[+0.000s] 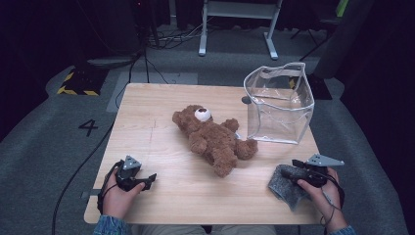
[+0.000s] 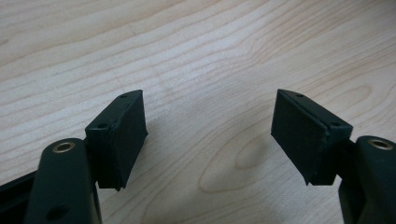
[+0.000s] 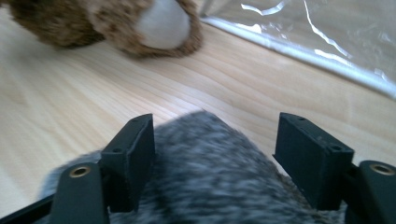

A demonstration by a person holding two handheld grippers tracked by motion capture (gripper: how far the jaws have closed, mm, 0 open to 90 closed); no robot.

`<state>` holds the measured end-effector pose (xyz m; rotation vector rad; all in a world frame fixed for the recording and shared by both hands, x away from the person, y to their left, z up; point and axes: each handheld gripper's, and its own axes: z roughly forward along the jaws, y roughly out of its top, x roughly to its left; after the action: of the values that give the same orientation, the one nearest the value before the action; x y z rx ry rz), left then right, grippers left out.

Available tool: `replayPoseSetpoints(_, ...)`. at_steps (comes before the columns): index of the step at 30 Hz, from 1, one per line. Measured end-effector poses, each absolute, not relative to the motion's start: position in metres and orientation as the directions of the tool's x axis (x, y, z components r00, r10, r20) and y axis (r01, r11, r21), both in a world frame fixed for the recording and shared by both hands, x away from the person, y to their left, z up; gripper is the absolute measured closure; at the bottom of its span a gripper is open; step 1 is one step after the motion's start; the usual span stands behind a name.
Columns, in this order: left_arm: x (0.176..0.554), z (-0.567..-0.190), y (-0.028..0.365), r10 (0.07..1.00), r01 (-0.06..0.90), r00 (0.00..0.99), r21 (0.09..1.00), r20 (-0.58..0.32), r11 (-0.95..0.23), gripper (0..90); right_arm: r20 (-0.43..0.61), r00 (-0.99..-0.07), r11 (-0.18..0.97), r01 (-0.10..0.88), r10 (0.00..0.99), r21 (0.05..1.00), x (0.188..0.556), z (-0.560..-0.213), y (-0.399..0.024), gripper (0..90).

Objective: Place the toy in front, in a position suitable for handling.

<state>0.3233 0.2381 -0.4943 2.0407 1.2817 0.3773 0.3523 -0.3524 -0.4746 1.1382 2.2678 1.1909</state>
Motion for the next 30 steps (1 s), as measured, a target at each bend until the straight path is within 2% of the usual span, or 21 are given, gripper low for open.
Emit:
replayPoseSetpoints(9,0.308,-0.474,0.237,0.88,0.685,0.458,0.682,-0.128,-0.258,27.4,0.084,-0.697,0.346,0.453,0.713,0.822,0.354,-0.446,-0.319,30.3)
replayPoseSetpoints(13,0.293,-0.467,0.237,0.877,0.671,0.467,0.693,-0.116,-0.265,27.7,0.089,-0.762,0.371,0.41,0.642,0.833,0.367,-0.425,-0.28,31.2)
replayPoseSetpoints(18,0.282,-0.463,0.237,0.88,0.658,0.463,0.705,-0.103,-0.264,27.7,0.08,-0.799,0.401,0.383,0.596,0.832,0.38,-0.415,-0.246,28.6)
replayPoseSetpoints(19,0.275,-0.462,0.238,0.882,0.655,0.461,0.708,-0.097,-0.264,27.7,0.08,-0.815,0.409,0.37,0.574,0.834,0.389,-0.411,-0.228,28.3)
replayPoseSetpoints(25,0.268,-0.461,0.241,0.89,0.652,0.448,0.713,-0.087,-0.259,27.7,0.126,-0.812,0.377,0.395,0.57,0.838,0.416,-0.404,-0.192,26.5)
replayPoseSetpoints(27,0.267,-0.462,0.242,0.889,0.654,0.449,0.71,-0.089,-0.26,27.7,0.116,-0.806,0.382,0.396,0.58,0.835,0.424,-0.402,-0.177,26.3)
replayPoseSetpoints(28,0.267,-0.463,0.242,0.89,0.657,0.449,0.706,-0.085,-0.265,27.6,0.064,-0.797,0.423,0.385,0.601,0.82,0.429,-0.404,-0.161,25.7)
replayPoseSetpoints(30,0.268,-0.464,0.243,0.886,0.659,0.456,0.701,-0.082,-0.274,27.5,0.034,-0.784,0.456,0.395,0.62,0.797,0.435,-0.409,-0.148,22.5)
